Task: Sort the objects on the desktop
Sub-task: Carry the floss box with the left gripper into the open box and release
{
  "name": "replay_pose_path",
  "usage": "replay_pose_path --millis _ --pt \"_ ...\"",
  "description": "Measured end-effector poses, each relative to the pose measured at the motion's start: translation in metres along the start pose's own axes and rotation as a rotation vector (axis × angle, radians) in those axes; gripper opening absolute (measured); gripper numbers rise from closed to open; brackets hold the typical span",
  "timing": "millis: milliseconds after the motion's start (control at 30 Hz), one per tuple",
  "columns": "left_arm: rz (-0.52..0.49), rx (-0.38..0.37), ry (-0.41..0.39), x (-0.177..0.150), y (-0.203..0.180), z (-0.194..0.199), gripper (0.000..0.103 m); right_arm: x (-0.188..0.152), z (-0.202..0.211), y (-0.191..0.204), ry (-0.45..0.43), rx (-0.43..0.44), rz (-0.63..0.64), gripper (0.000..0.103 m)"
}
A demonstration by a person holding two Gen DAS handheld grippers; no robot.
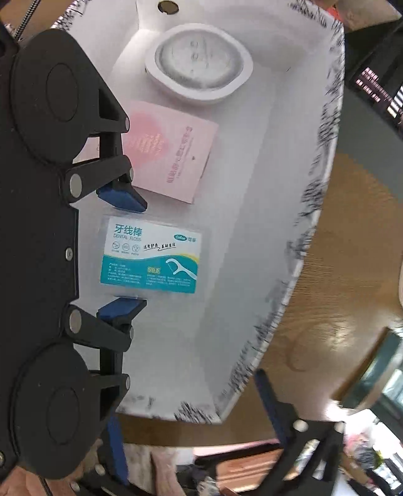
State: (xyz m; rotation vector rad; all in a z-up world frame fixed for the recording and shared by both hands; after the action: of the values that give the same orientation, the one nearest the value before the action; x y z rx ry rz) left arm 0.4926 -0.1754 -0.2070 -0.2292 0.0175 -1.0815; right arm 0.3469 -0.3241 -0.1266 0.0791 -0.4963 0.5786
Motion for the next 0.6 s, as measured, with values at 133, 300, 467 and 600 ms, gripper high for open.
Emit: replay_pose_path --millis 133,300,467,600 --pt "-0.014 0.014 0.028 0.0 -0.003 -0.01 0.058 -0.001 -0.003 -0.002 0.004 0.0 -0.017 0.103" --pt "-0.044 0.046 0.042 -0.001 -0.011 -0.016 0.058 -0.004 -0.002 0.0 0.006 -0.001 -0.029 0.103" --pt "-0.018 0.124 0.001 -0.003 -0.02 -0.006 0.074 -0.008 0.004 0.006 -0.002 -0.026 -0.019 0.103" --pt "0.15 0.156 -0.201 -0.017 -0.019 0.045 0.085 -0.013 0.017 0.014 -0.028 -0.047 -0.017 0.103"
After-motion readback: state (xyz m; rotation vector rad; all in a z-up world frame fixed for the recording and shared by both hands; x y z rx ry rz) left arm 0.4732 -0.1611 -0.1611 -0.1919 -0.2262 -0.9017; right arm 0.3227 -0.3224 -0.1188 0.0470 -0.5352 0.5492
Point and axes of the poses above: each gripper's, at about its wrist camera, not at the fingertips, and z roughly against the way its jaws point, y to its left, x to its top, the point moved 3 cm from there along -z, roughly the way its jaws point, and after that the axes turned 10 degrees about z, right-handed, at the moved point
